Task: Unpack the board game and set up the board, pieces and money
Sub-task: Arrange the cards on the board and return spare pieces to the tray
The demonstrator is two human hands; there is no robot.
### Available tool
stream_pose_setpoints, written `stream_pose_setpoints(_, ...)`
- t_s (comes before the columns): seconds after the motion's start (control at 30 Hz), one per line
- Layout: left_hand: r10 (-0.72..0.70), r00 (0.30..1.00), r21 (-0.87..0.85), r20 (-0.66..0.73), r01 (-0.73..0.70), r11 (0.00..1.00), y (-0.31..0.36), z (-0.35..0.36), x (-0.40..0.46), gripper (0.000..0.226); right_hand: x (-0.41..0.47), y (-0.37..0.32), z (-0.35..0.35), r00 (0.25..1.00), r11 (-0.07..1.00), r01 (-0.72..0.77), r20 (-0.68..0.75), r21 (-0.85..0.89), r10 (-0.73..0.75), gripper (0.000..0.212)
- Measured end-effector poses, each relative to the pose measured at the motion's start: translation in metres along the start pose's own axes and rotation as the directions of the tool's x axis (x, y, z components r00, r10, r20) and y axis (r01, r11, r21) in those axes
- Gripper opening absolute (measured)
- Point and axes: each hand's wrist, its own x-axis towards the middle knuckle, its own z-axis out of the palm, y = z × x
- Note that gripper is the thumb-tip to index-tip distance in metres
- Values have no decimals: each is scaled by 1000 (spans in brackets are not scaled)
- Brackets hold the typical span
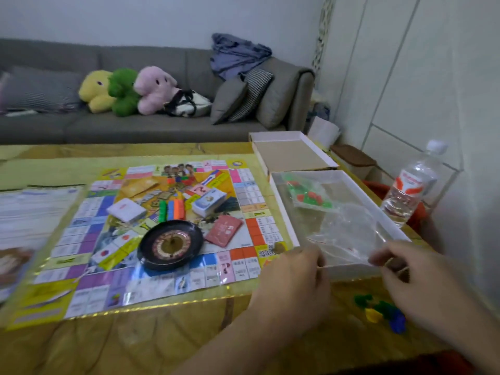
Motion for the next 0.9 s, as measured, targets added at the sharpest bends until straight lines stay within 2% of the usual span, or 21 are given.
stream_pose_setpoints(0.23,-186,960,45,-210,200,979,-101,-91,12,16,71,-129,76,954,965,254,148,60,-260,23)
stream_pose_setpoints(0.43,-380,849,-35,-368,396,918,-188,-148,17,11,164,-228,183,908,937,336,234,92,-348,23)
stream_pose_setpoints(0.57,-450,790,-108,-418,448,887,-228,-164,27,12,225,-272,237,899,927,375,247,-10,-361,42)
stream_pose_setpoints(0.63,-480,762,-162,-435,457,874,-241,-167,30,13,246,-283,259,907,924,377,231,-69,-353,45)
stream_pose_setpoints(0.8,-477,763,-184,-436,444,877,-255,-166,32,15,267,-291,296,928,886,368,163,-282,-334,22)
stream_pose_setpoints(0.9,-484,761,-190,-431,448,874,-256,-166,32,14,267,-292,306,926,870,377,142,-319,-349,16)
